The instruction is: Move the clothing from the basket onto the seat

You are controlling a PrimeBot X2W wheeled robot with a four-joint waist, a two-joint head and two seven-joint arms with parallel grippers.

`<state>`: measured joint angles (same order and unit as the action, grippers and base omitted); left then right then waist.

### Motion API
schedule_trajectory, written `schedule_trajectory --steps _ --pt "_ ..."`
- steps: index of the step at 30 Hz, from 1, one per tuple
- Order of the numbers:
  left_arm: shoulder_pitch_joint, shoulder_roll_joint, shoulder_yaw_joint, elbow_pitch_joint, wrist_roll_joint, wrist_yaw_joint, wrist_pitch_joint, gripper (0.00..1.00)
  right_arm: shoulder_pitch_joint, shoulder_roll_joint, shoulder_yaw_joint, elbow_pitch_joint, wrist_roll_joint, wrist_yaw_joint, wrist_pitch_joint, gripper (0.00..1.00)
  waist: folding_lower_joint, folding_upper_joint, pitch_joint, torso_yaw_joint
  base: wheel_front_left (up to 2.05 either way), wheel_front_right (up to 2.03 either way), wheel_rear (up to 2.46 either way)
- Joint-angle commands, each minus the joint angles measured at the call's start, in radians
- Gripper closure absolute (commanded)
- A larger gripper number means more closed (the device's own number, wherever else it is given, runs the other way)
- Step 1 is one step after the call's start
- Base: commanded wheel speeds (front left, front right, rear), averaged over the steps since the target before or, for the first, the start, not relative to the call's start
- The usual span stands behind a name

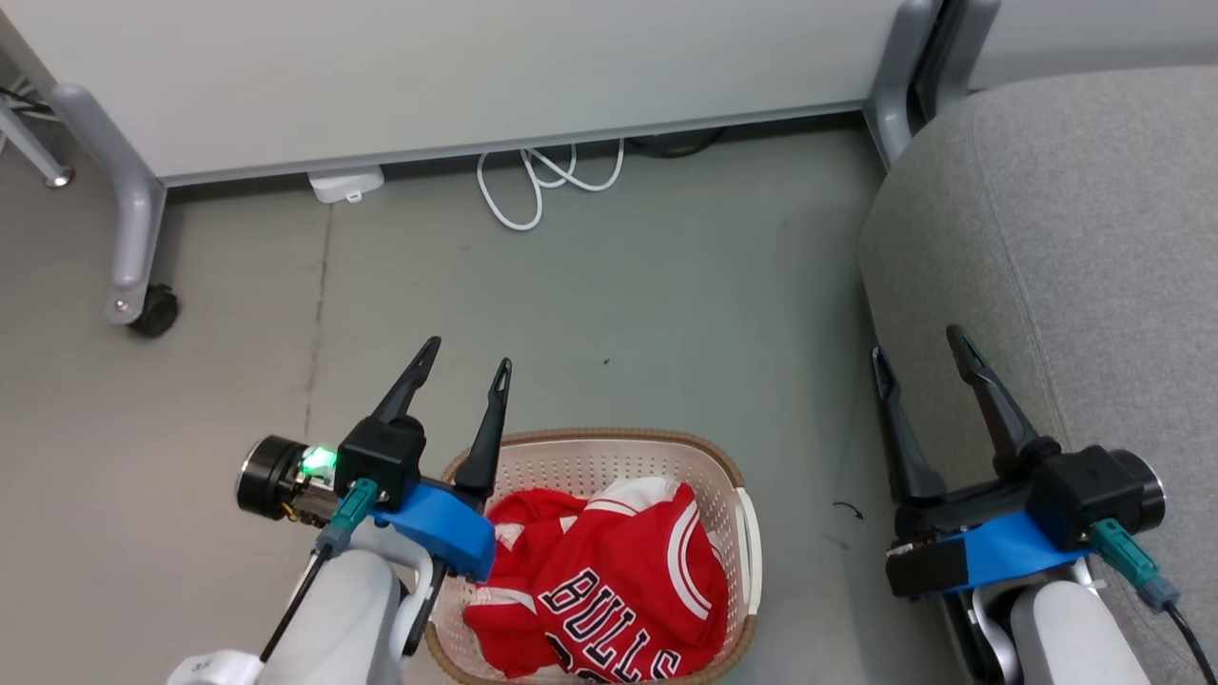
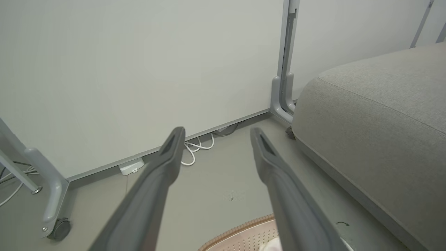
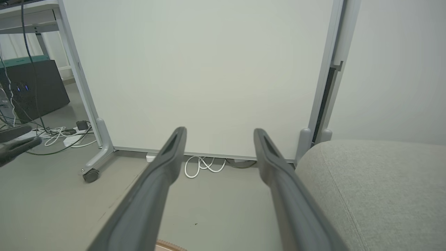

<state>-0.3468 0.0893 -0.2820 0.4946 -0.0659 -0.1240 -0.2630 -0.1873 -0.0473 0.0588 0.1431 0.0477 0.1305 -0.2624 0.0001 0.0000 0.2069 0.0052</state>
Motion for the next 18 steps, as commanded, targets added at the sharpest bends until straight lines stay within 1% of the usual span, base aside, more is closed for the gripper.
schedule_trajectory --steps 1,5,10,11,18 --pt "-0.036 0.01 -0.014 0.02 0.007 -0.005 -0.003 0.0 -0.023 -0.006 0.001 -0.007 0.0 0.0 -0.004 0.0 -0.0001 0.0 0.043 -0.016 0.0 0.0 0.0" --pt "-0.101 0.031 -0.062 0.085 0.014 -0.005 -0.003 0.0 -0.056 -0.005 0.006 -0.019 -0.004 0.0 -0.004 0.0 -0.0001 0.0 0.107 -0.037 0.0 0.0 0.0" --pt "-0.177 0.054 -0.161 0.167 0.001 -0.006 -0.003 0.0 -0.104 -0.005 0.009 -0.035 -0.013 0.0 -0.004 0.0 -0.0001 0.0 0.189 -0.058 0.0 0.0 0.0" --pt "-0.177 0.054 -0.161 0.167 0.001 -0.006 -0.003 0.0 -0.104 -0.005 0.009 -0.035 -0.013 0.0 -0.004 0.0 -0.0001 0.0 0.189 -0.058 0.0 0.0 0.0" --pt "-0.282 0.07 -0.297 0.299 -0.025 -0.007 -0.003 0.0 -0.166 -0.005 0.027 -0.052 -0.021 0.0 -0.004 0.0 -0.0001 0.0 0.298 -0.082 0.0 0.0 0.0"
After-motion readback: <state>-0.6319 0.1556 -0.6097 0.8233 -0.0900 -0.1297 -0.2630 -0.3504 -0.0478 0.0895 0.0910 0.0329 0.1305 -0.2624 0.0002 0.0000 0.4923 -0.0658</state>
